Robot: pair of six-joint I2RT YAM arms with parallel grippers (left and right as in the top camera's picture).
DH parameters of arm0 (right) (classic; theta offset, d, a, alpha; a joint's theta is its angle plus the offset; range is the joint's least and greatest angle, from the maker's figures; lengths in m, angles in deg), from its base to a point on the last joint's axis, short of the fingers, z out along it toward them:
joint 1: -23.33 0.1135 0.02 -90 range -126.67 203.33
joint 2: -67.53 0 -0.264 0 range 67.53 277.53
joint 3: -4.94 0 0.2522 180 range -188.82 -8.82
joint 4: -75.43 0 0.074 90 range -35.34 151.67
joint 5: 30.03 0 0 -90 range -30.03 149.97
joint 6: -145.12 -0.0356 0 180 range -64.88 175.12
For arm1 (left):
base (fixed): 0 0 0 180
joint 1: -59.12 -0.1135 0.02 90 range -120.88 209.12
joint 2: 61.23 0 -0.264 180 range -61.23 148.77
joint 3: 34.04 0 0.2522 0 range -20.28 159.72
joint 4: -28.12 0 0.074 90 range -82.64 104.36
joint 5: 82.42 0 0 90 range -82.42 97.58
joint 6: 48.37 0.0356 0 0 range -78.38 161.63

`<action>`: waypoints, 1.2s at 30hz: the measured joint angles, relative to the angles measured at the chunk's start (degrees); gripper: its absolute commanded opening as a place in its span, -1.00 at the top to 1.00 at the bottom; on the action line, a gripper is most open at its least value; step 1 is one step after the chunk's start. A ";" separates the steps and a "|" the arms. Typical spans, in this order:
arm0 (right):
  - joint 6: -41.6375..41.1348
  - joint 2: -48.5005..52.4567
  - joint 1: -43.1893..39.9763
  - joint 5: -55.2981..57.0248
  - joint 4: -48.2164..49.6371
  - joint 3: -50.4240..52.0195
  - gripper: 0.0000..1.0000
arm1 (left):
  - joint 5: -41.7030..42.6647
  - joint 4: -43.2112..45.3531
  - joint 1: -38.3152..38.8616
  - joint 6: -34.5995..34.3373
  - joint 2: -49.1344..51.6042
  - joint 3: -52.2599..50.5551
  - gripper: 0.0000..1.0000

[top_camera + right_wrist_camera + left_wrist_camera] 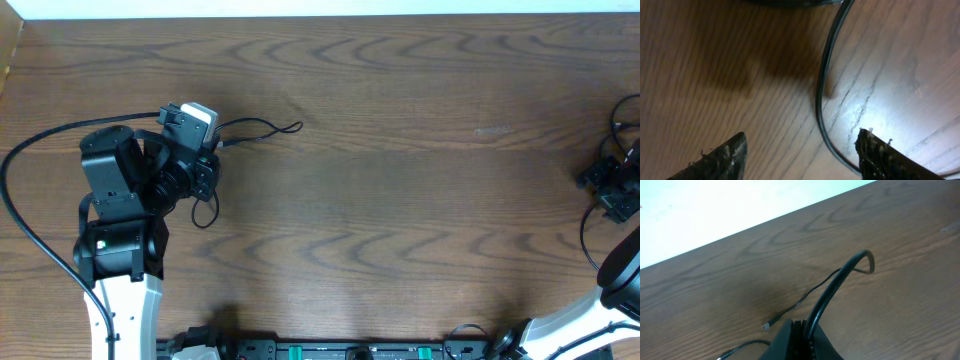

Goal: Untangle cables

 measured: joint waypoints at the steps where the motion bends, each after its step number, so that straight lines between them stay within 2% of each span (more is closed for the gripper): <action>1: 0.15 0.00 -0.07 0.31 0.57 0.35 -0.26 | 0.00 0.00 0.00 0.00 0.00 0.00 0.85; 11: 1.92 0.00 -0.72 2.73 5.38 4.26 -0.17 | 0.00 -0.04 0.00 0.00 0.00 0.00 0.85; 22: 2.82 0.00 -0.72 3.37 7.21 5.07 0.35 | 0.00 -0.04 0.00 0.00 0.00 0.00 0.85; 36: 2.91 0.00 -0.72 3.54 7.50 5.09 0.46 | 0.00 -0.04 0.00 0.00 0.00 0.00 0.85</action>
